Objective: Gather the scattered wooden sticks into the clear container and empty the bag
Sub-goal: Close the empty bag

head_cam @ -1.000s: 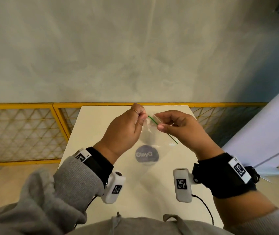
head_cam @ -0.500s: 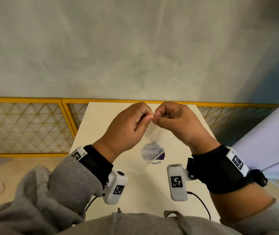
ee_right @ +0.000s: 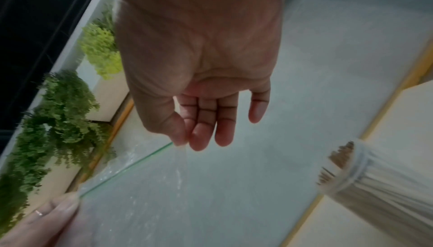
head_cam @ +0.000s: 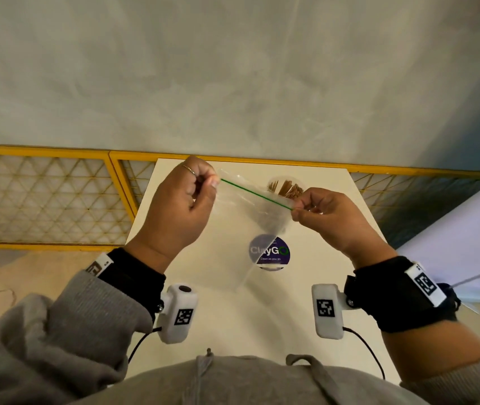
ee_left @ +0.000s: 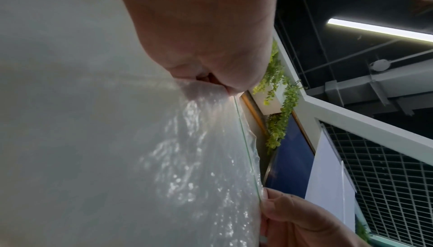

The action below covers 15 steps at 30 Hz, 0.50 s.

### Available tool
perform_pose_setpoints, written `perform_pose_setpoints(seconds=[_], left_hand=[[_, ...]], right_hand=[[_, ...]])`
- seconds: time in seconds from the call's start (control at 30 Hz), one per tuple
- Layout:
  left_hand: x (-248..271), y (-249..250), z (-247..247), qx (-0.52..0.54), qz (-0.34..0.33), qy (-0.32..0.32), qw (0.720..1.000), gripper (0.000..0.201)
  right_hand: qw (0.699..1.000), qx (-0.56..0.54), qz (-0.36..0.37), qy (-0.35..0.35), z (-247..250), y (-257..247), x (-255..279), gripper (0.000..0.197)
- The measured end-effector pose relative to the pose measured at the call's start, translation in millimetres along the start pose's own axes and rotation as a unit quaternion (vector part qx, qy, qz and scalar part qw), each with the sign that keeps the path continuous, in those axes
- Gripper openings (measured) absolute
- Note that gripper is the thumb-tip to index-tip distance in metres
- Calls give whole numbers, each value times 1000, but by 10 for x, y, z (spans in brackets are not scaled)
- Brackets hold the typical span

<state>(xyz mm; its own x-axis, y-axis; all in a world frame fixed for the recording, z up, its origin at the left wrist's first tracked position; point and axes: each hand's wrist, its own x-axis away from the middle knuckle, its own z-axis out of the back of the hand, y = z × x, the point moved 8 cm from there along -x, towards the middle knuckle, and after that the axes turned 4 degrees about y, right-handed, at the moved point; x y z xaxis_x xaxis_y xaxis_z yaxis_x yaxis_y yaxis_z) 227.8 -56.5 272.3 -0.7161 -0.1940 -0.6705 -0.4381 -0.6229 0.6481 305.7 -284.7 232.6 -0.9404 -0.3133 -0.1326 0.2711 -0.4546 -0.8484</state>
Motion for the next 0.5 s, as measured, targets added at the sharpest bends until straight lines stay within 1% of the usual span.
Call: perform_pose_setpoints(seconds=[0.1, 0.17, 0.3, 0.33, 0.37, 0.43, 0.47, 0.5], left_hand=[[137, -262, -100, -24, 30, -7, 999, 11], [259, -501, -168, -53, 59, -11, 997, 9], [552, -1169, -331, -120, 134, -45, 983, 14], [626, -1387, -376, -121, 167, -56, 977, 16], [695, -1615, -406, -110, 216, -63, 968, 18], [852, -2064, -409, -91, 330, -66, 937, 28], [934, -2237, -382, -104, 361, -68, 924, 33], [996, -2325, -339, -127, 361, -72, 921, 35]], right_hand=[[998, -16, -57, -28, -184, 323, -78, 8], [992, -51, -103, -52, -370, 526, -115, 7], [970, -81, -203, -101, -858, 955, -260, 10], [963, -98, -230, -101, -973, 1043, -310, 9], [950, -139, -265, -91, -1090, 1133, -362, 8], [923, -206, -322, -54, -1304, 1275, -454, 8], [920, -204, -333, -46, -1413, 1342, -480, 4], [926, -181, -329, -44, -1501, 1411, -494, 6]])
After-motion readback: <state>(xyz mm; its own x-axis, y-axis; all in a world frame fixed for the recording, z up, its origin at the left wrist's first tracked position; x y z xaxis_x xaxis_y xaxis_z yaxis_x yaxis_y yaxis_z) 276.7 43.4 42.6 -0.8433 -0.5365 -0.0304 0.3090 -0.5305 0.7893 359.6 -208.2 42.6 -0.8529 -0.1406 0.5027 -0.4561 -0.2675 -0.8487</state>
